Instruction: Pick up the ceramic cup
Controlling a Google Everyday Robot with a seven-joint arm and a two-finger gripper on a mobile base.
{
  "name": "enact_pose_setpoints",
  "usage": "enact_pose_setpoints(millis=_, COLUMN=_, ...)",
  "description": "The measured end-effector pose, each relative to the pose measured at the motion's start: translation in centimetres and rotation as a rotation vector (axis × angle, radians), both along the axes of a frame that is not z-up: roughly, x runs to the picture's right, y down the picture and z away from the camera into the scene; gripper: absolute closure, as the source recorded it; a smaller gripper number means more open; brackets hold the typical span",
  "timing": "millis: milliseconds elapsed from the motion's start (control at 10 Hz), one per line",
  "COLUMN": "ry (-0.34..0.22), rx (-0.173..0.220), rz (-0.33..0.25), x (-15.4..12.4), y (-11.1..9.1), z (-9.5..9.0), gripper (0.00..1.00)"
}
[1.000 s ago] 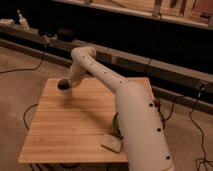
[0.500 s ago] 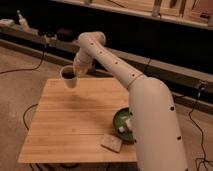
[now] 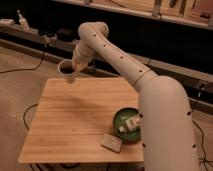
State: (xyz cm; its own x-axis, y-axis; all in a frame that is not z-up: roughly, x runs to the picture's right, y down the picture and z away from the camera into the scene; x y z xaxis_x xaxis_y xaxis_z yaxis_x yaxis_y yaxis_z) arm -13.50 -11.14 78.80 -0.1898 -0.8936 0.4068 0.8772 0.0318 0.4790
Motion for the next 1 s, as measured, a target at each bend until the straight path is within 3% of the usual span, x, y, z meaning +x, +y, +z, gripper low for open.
enact_pose_setpoints(millis=1000, ry=-0.013, rx=-0.132, rz=-0.001, x=-1.1, y=2.9, z=2.6, gripper=0.95)
